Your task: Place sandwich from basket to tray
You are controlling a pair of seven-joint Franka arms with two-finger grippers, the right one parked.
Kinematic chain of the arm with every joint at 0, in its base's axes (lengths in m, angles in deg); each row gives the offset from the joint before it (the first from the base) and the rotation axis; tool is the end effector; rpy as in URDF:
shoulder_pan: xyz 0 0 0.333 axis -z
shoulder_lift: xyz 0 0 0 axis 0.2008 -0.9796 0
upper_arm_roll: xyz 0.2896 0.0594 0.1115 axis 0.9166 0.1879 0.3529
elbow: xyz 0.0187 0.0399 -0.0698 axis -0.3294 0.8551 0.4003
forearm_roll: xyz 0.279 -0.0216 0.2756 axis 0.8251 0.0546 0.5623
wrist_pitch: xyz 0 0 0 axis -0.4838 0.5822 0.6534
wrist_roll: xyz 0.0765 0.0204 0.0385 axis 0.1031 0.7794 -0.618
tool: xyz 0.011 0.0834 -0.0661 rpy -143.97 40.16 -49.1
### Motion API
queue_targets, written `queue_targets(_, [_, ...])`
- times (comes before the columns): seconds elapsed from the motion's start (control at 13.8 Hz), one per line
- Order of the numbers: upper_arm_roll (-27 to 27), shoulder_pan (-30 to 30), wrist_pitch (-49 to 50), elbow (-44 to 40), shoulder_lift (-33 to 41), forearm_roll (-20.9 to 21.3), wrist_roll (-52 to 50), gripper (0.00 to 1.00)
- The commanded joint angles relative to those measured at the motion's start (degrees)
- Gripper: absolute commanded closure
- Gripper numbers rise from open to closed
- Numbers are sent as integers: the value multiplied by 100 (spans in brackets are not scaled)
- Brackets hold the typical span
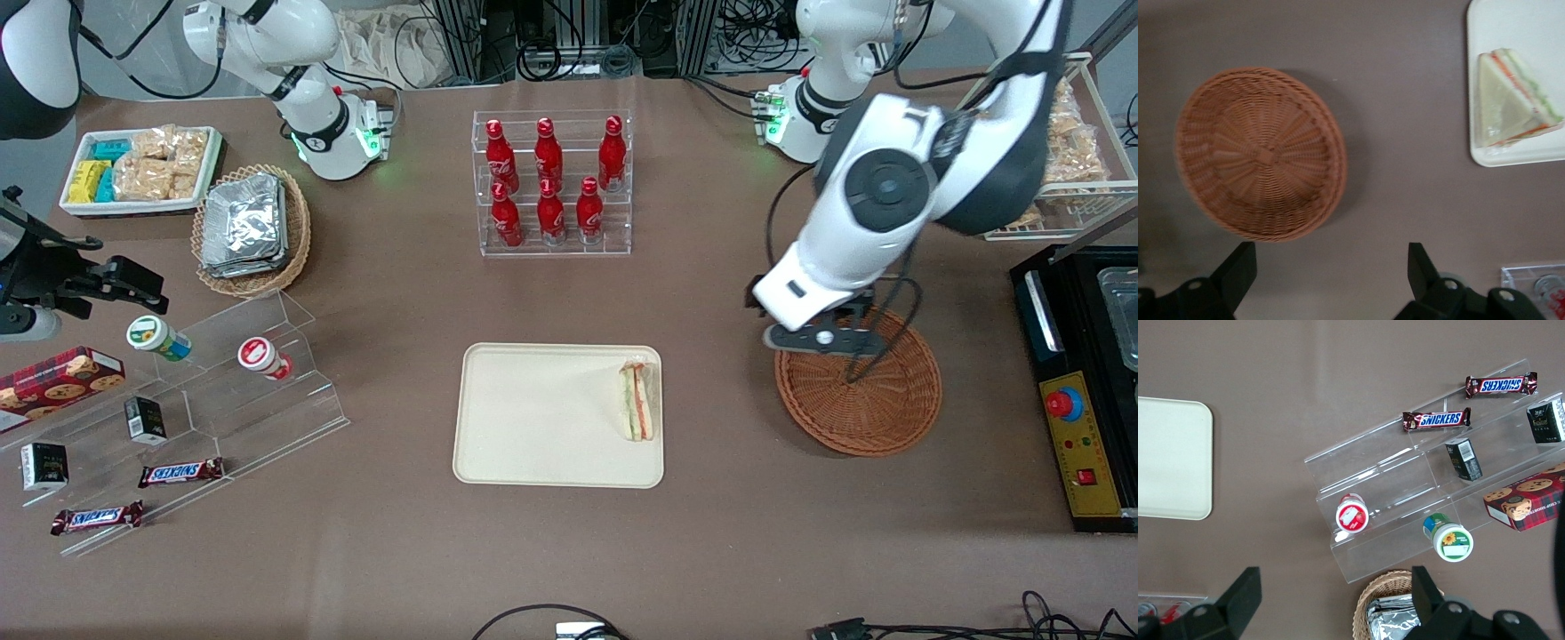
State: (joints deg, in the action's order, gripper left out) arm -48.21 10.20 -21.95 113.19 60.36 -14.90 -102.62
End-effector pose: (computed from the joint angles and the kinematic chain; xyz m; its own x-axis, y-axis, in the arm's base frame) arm 0.5614 -0.1938 0.4883 0.9820 -0.1604 -0.0998 -0.1708 -0.9796 -0.1059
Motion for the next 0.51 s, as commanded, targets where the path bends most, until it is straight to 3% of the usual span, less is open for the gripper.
queue_targets(0.0, [-41, -659, 440, -331, 124, -350, 762, 0])
queue_targets(0.15, [-32, -1108, 722, -526, 106, -597, 1273, 0])
queue_targets(0.44, [170, -1312, 1145, -744, 150, -546, 1520, 0])
